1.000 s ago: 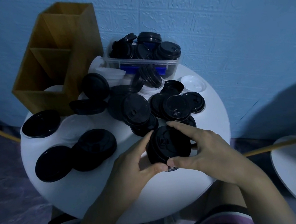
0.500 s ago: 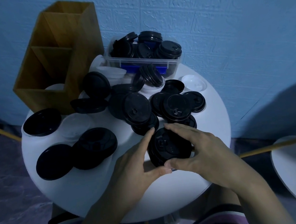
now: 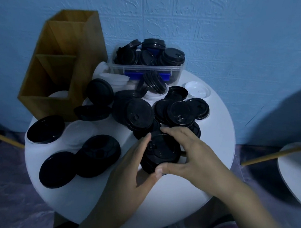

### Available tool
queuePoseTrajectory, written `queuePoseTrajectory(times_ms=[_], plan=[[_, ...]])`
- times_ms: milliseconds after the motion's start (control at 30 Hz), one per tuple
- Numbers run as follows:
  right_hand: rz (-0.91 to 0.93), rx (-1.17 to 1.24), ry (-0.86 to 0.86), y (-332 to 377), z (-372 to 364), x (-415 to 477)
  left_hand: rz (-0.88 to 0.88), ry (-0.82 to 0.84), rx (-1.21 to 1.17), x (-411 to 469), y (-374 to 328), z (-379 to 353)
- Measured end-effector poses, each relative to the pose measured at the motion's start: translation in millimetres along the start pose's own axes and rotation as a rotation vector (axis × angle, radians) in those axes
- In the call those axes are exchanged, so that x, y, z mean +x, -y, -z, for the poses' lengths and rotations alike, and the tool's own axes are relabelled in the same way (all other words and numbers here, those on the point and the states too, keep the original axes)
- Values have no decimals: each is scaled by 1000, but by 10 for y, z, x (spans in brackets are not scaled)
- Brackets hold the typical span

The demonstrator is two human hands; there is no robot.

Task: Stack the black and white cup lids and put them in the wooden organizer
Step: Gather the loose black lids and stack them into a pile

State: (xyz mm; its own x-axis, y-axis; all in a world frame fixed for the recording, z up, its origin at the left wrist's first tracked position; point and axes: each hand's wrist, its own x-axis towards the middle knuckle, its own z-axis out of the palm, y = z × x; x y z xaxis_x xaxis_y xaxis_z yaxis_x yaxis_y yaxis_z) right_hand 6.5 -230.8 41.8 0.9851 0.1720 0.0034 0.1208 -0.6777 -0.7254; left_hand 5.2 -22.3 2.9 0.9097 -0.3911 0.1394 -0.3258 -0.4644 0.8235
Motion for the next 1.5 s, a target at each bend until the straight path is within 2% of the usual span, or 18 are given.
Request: queuePoseTrajectory(times_ms=[133, 200, 333, 467, 633, 833, 933, 1167, 1500], plan=[[2, 248, 85, -41, 72, 12, 16, -39, -48, -12, -27, -2], [4, 313, 69, -84, 123, 52, 46, -68, -77, 6, -28, -17], [40, 262, -80, -92, 220, 345, 61, -104, -67, 12, -11, -23], [114, 153, -130, 97, 263, 777, 72, -105, -52, 6, -1, -24], [116, -204, 8, 287, 166, 1068, 68, -105, -57, 11, -16, -28], [110, -338, 85, 347, 146, 1155, 62, -116, -64, 21, -18, -19], [106, -323, 50, 362, 161, 1137, 74, -116, -82, 20, 0, -22], [52, -16, -3, 262, 393, 560, 107, -125, -167, 30, -5, -52], [35, -63, 20, 112, 233, 51, 95, -117, -120, 69, -31, -85]])
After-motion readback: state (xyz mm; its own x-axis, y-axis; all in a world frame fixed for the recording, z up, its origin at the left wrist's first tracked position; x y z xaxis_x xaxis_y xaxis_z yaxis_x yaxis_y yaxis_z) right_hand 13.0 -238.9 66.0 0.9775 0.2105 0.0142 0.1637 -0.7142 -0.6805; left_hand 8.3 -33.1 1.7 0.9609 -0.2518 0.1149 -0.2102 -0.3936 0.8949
